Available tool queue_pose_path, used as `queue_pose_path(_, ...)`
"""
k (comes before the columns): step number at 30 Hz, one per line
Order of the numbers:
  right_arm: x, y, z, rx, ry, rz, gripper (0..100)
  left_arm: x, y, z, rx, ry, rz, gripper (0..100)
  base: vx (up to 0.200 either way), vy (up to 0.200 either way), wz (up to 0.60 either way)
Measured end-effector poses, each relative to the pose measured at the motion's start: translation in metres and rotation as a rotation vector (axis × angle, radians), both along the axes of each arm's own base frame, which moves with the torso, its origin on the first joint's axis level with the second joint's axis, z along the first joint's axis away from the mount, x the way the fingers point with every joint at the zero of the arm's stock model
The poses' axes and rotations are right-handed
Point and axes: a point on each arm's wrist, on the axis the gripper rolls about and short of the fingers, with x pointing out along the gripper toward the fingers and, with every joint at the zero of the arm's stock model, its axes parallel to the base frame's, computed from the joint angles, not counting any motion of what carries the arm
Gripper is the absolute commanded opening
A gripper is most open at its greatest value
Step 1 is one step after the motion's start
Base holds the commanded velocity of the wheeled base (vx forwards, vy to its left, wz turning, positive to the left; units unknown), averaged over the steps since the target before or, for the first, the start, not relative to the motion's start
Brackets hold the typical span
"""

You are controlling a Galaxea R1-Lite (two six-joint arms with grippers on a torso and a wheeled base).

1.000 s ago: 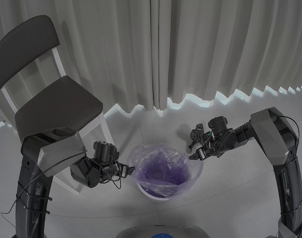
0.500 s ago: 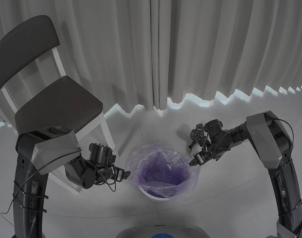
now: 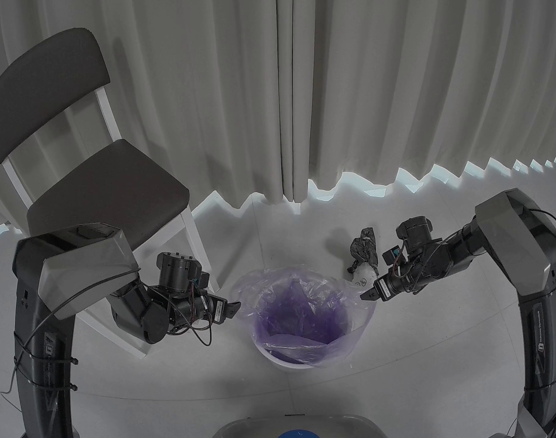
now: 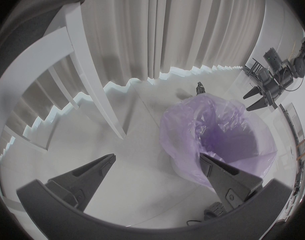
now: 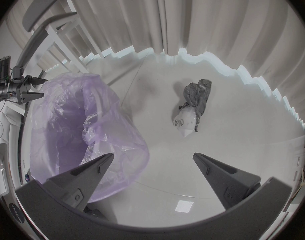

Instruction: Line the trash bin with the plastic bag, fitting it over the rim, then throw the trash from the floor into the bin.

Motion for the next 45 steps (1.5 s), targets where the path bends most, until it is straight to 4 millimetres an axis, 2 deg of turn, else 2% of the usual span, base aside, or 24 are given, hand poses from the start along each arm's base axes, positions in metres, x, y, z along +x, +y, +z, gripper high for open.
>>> queue_pose_path(7, -0.014, -0.009, 0.012, 0.034, -0.057, -0.019, 100, -0.007, 0.002, 0.013, -0.012, -0.012, 0.0, 100, -0.2, 0.0, 0.0)
queue_pose_path(14, -0.026, 0.0, 0.02, 0.056, -0.093, 0.004, 100, -0.009, 0.003, 0.021, -0.034, -0.05, 0.002, 100, -0.057, 0.0, 0.0)
queue_pose_path(18, -0.034, 0.015, 0.025, 0.063, -0.11, 0.043, 100, -0.008, 0.004, 0.025, -0.057, -0.092, 0.009, 100, 0.0, 0.0, 0.0)
queue_pose_path(27, -0.058, 0.079, 0.035, 0.104, -0.162, 0.184, 100, -0.015, 0.004, 0.024, -0.073, -0.126, 0.005, 100, 0.0, 0.0, 0.0)
queue_pose_path(33, -0.063, 0.116, 0.044, 0.124, -0.174, 0.259, 100, -0.023, 0.008, 0.028, -0.079, -0.155, 0.015, 100, 0.0, 0.0, 0.0)
queue_pose_path(40, -0.071, 0.138, 0.036, 0.116, -0.154, 0.327, 100, -0.037, 0.021, 0.044, -0.082, -0.169, 0.04, 100, 0.0, 0.0, 0.0)
queue_pose_path(45, -0.081, 0.15, 0.022, 0.091, -0.125, 0.382, 100, -0.049, 0.032, 0.057, -0.09, -0.188, 0.056, 100, 0.0, 0.0, 0.0)
